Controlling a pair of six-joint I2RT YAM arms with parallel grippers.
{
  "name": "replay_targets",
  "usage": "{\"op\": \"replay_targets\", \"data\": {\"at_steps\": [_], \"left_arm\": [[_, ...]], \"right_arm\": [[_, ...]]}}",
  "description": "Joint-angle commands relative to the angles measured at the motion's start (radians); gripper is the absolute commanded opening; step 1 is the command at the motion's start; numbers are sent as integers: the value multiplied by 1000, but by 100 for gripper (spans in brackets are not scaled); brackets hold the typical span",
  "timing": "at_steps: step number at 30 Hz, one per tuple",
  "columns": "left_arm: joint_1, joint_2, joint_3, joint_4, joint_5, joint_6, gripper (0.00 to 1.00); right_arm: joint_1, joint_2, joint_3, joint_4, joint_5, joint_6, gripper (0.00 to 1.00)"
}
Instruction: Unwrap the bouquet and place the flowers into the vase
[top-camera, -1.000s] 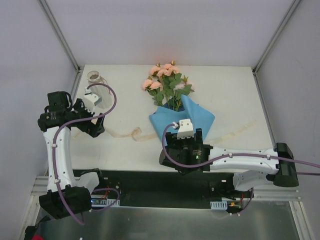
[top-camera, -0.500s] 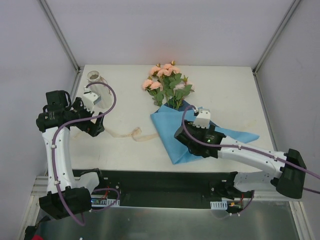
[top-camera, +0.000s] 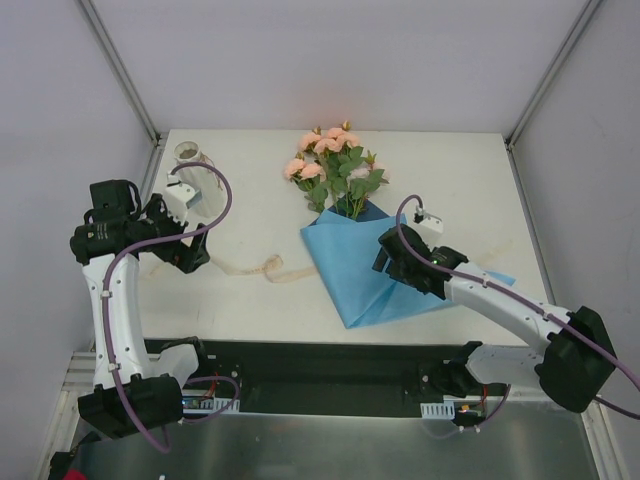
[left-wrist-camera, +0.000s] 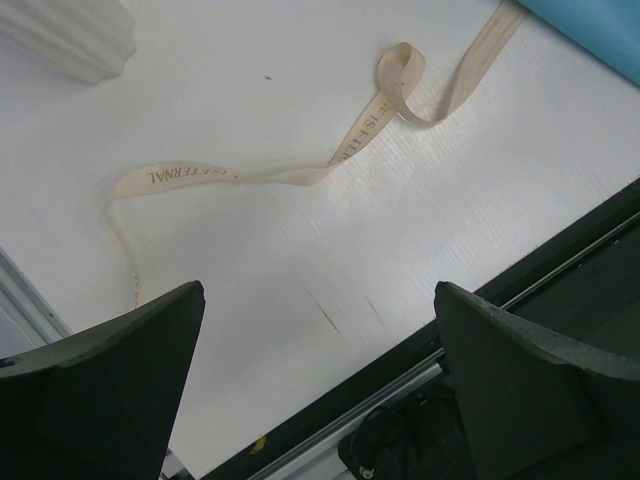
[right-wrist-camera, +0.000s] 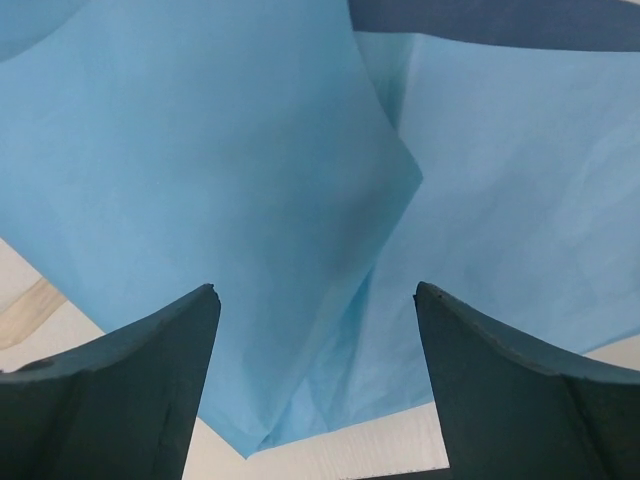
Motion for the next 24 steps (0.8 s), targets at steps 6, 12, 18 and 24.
{"op": "replay_targets", "data": {"at_steps": [6,12,18,24], "left_arm": [[2,-13,63,-36,38,-2,99],[2,-24,117,-62,56,-6,99],[2,-27,145,-80,73,-3,99],[2,-13,165,-80,75,-17,99]], "right_arm": [[-22,57,-18,80,-79,-22,59],[-22,100,52,39,-59,-71,52],[-22,78,45,-18,-36,-49,62],[-23,103,22,-18,-39,-29,53]]}}
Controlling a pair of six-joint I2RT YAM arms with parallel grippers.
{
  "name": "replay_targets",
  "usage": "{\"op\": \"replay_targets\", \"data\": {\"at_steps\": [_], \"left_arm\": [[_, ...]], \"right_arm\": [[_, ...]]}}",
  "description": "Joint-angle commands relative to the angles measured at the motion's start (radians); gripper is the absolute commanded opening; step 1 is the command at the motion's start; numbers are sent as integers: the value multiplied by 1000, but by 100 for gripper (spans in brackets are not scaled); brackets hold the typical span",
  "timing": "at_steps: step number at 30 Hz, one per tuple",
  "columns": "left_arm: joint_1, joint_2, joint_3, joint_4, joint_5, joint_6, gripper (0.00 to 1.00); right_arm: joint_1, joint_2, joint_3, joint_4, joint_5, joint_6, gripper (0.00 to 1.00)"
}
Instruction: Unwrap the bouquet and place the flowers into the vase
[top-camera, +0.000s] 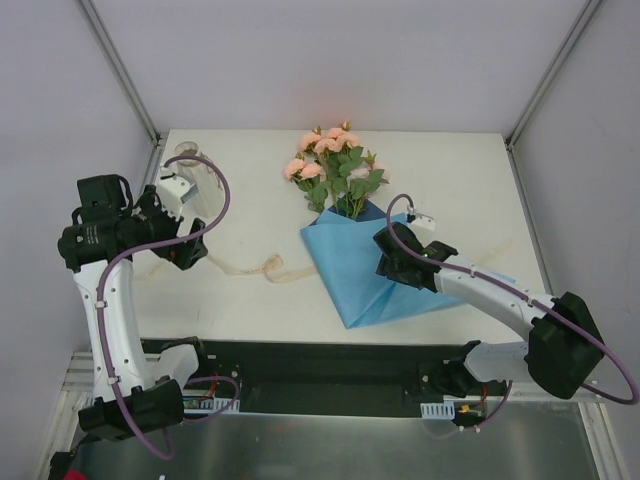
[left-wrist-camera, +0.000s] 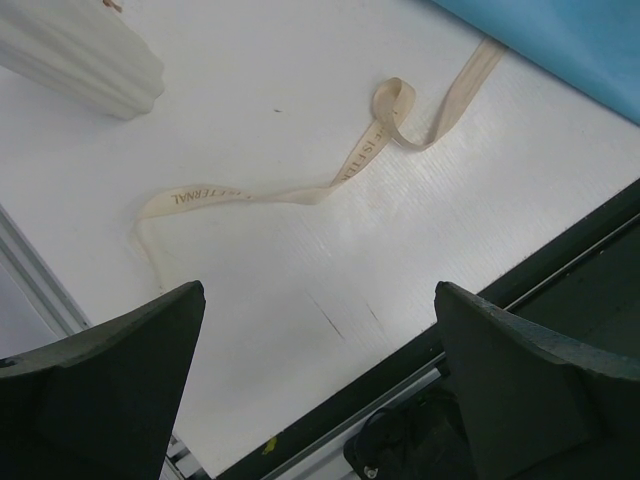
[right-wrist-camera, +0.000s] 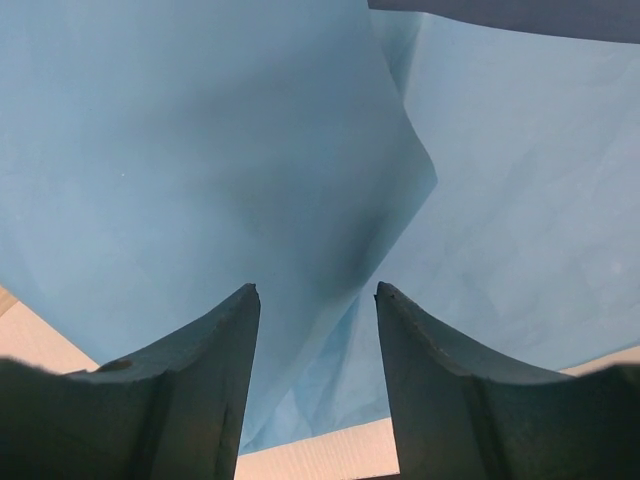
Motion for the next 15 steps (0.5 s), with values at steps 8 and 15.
{"op": "replay_targets", "data": {"at_steps": [8,15], "left_arm": [[2,16,46,-22,45,-38,99],[3,41,35,35,30,-121,99]], "right_arm": [[34,11,108,16,48,-66,19],[304,91,321,152,132,-340,6]]}}
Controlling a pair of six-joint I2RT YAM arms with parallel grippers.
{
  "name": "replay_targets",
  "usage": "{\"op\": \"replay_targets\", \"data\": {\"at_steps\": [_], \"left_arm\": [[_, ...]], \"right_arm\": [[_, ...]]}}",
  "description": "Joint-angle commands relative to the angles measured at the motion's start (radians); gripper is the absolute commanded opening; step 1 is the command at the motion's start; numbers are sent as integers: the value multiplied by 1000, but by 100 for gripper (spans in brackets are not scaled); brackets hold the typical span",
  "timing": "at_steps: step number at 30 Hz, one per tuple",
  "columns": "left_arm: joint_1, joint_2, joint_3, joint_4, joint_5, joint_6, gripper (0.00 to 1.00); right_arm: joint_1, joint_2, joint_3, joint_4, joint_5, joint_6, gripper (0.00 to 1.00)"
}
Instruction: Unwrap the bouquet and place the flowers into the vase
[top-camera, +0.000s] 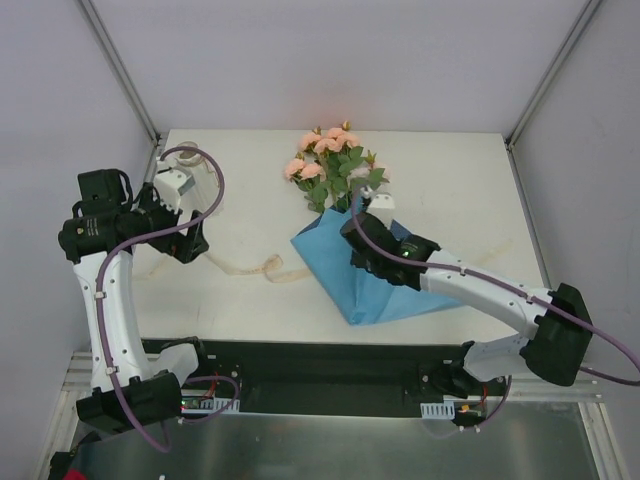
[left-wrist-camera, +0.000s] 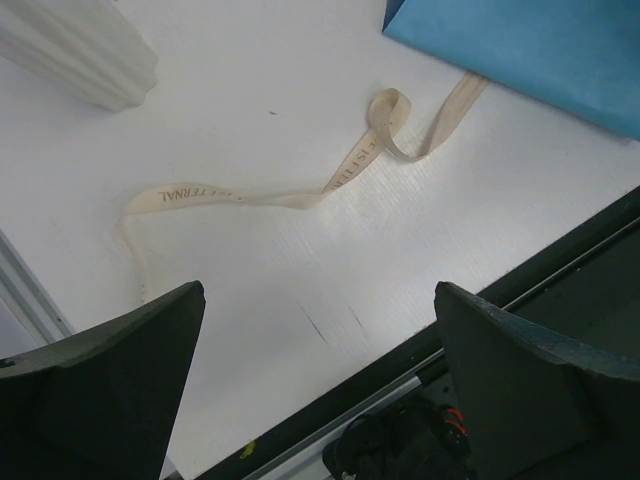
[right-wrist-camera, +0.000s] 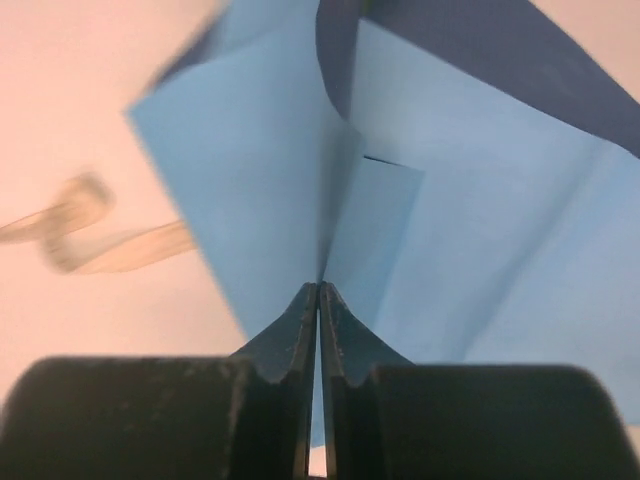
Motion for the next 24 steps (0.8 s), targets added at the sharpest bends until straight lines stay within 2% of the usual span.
{"op": "replay_targets", "data": {"at_steps": [1,7,9,10,12,13,15,20,22,23,24], "left_arm": [[2,10,17,53,17,-69,99],[2,13,15,134,-97,-178,99],[2,13,12,141,-101,-184,99],[2,11,11,142,-101,-182,99],[2,6,3,142,-97,-175,99],[2,2,0,142,-97,-173,99],[2,2,-6,141,-94,-168,99],[0,2,3,138,-91,-162,99],[-3,6,11,130,-82,-155,99],[-6,9,19,125,-78,-155,99],[-10,13,23,121,-77,-149,99]], "right_arm": [[177,58,152,166,44,-263,5],[317,260,300,278,-206,-488,3],[349,348,381,264,-294,-525,7],[357,380,412,251,-328,-538,11],[386,461,497,214,-362,-568,33],[395,483,518,208,-375,-579,52],[409,541,589,183,-420,-590,64],[406,542,635,162,-464,-607,77],[383,473,607,154,-502,-608,77],[331,441,578,163,-517,-605,78],[291,367,548,169,-609,-585,78]]}}
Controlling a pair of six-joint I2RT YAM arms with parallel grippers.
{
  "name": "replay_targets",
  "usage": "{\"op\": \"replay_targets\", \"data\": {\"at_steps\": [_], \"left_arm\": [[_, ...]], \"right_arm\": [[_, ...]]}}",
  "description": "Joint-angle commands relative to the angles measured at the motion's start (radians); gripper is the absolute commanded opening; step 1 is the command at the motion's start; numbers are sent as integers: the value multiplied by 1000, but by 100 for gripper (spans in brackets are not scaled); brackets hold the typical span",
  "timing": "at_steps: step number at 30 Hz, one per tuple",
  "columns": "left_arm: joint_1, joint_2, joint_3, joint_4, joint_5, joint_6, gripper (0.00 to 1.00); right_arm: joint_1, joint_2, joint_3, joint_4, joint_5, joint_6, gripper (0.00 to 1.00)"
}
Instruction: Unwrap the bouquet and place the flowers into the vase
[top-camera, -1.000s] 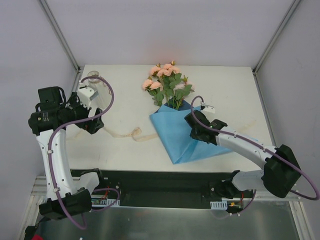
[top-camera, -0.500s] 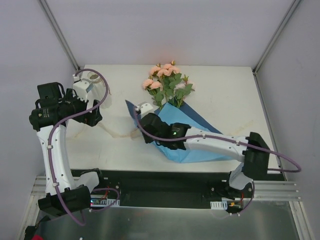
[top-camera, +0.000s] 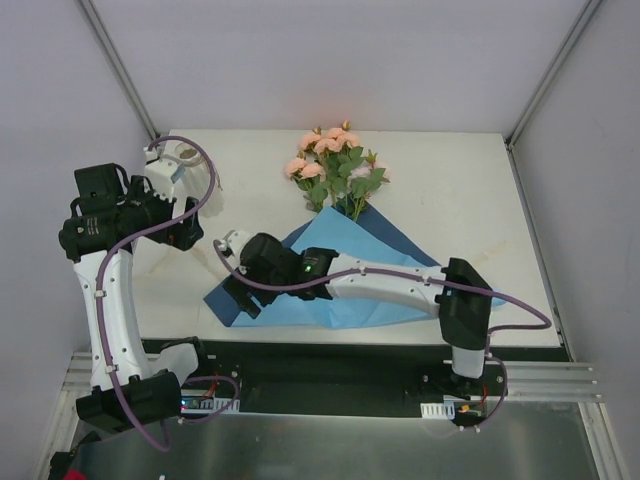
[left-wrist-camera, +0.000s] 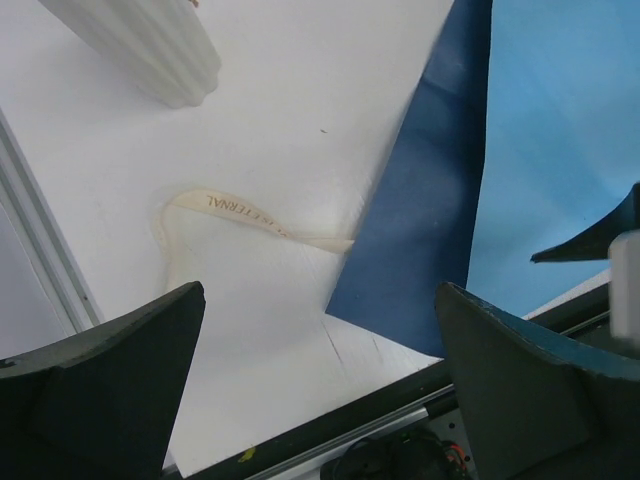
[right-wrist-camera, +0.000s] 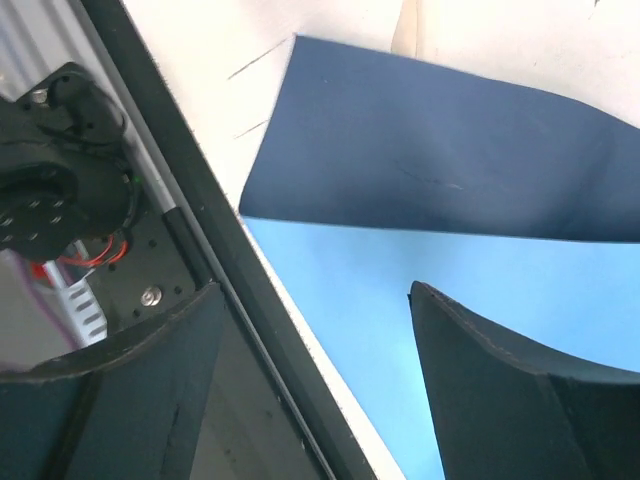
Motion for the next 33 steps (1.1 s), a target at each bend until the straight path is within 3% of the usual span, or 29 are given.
{"op": "replay_targets", "data": {"at_steps": [1,5,7,10,11,17,24,33], "left_arm": [[-25,8,28,-14,14,6,99],[-87,15,4,-29,29,12,99],[-189,20,-19,-29,32,8,99],[-297,53,-85,0,30,-32,99],[-380,70,-98,17,36,-49,99],[-580,328,-89,175,12,-155,99],[-640,714,109,261,47,-161,99],[-700,962,249,322,-6,-160,95]], "right_arm": [[-162,-228,-95,8,-209,7,78],[-489,-302,-161,-51,-511,-26,79],[-560,-292,-146,-161,-534,-132,79],[-670,-276,-164,-196,-570,-189,77],[-719,-276,-184,-193,-592,-189,77],[-853,-377,-270,-78,-642,-120,75],[-942,-471,-287,-52,-681,-48,73],[-1033,-586,-335,22,-744,32,66]]}}
